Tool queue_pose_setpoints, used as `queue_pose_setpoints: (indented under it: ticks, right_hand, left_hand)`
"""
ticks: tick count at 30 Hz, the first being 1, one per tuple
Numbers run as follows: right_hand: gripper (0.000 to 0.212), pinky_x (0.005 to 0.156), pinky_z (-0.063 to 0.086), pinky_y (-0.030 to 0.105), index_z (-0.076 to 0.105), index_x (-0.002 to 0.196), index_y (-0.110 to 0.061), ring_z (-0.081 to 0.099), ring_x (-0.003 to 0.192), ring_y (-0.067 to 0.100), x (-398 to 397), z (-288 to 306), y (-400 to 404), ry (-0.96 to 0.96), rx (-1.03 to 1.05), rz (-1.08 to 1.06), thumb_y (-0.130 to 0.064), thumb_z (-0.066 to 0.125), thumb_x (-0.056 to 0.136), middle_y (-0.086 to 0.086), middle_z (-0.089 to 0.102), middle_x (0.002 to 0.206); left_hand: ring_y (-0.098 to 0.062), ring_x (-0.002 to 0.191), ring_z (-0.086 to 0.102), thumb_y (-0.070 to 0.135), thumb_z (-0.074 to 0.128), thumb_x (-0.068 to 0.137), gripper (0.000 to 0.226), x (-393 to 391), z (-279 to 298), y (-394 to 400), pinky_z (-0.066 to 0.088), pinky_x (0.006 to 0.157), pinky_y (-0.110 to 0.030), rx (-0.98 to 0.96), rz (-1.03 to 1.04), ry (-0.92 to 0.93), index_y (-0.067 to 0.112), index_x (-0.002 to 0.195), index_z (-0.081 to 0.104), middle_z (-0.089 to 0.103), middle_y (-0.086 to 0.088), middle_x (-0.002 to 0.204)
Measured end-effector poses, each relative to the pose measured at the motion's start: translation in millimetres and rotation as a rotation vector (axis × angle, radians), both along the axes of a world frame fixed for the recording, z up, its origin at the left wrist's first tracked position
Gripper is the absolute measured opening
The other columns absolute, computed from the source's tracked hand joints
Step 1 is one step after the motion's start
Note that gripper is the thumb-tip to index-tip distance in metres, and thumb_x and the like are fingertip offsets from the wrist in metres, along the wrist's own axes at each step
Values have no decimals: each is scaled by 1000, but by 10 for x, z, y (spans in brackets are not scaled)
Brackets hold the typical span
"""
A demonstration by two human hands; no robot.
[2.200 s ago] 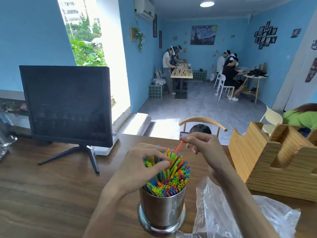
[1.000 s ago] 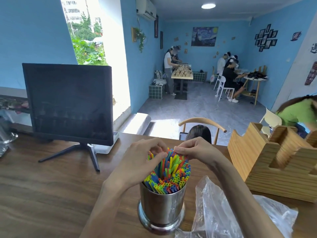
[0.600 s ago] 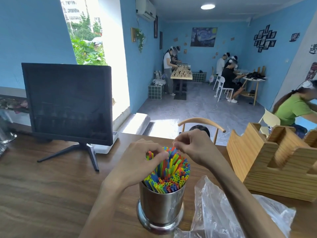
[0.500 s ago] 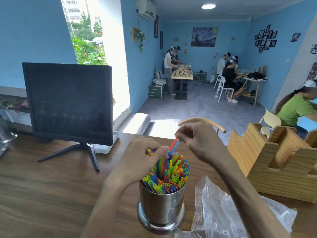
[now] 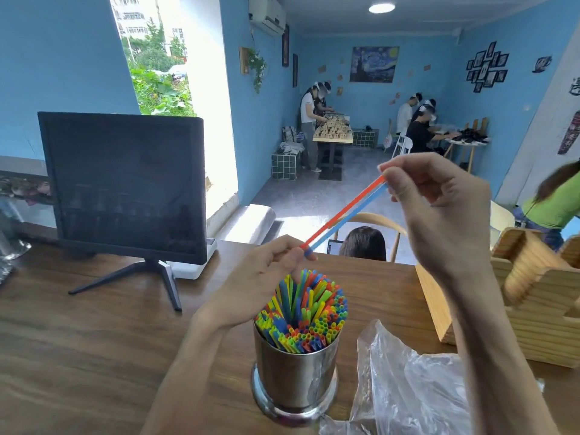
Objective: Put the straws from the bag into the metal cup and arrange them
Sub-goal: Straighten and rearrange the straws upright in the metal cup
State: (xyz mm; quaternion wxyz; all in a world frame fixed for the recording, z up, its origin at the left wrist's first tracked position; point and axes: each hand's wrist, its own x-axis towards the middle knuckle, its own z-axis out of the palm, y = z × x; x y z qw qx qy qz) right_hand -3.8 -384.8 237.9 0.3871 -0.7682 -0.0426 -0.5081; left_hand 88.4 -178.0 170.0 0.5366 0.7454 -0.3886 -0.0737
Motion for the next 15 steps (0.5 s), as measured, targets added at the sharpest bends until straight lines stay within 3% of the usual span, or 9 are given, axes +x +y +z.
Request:
queue_pose_setpoints:
  ticks: [2, 3, 6, 8, 11, 15]
  right_hand:
    - [14, 74, 54, 21, 71, 99, -30, 65, 76, 1, 22, -51, -56, -47, 84, 22, -16, 67, 98, -16, 70, 85]
    - [16, 72, 53, 20, 70, 98, -30, 64, 74, 1, 37, -98, -70, -57, 135, 45, -15, 67, 98, -14, 70, 83]
    - [22, 65, 52, 17, 72, 93, -29, 62, 66, 1, 77, -341, -43, 6, 261, 116, -8, 67, 97, -9, 71, 74]
    - [21, 66, 53, 20, 74, 91, -28, 62, 66, 3, 92, -546, 22, 100, 310, 151, -8, 69, 95, -8, 73, 74]
    - [18, 70, 53, 18, 76, 89, -27, 65, 71, 3, 89, -797, 169, 232, 297, 200, -10, 72, 93, -9, 75, 79]
    - [20, 74, 46, 10, 72, 86, -42, 64, 89, 0, 116, -1046, 343, 440, -19, 179, -23, 77, 89, -23, 69, 82]
  left_hand:
    - [-24, 81, 58, 43, 48, 97, 29, 41, 3, 84, 46, 89, -18, -89, 7, 50, 29, 102, 72, 53, 0, 70]
    - [-20, 73, 56, 45, 54, 94, 26, 62, 10, 127, 49, 84, -23, -150, 44, 82, 32, 101, 76, 54, 5, 68]
    - [-9, 58, 54, 35, 69, 80, 16, 85, 89, 233, 50, 57, -17, -393, 182, 208, 29, 86, 82, 64, 7, 65]
    - [-8, 55, 53, 36, 74, 70, 19, 75, 164, 287, 46, 47, -14, -561, 244, 305, 21, 79, 82, 69, 4, 68]
    - [-5, 62, 57, 40, 75, 64, 24, 70, 267, 326, 50, 52, -17, -738, 250, 299, 23, 79, 84, 69, 7, 71]
    - [-4, 72, 62, 39, 68, 79, 17, 47, 340, 219, 54, 65, -17, -727, 317, 130, 31, 83, 83, 69, 13, 74]
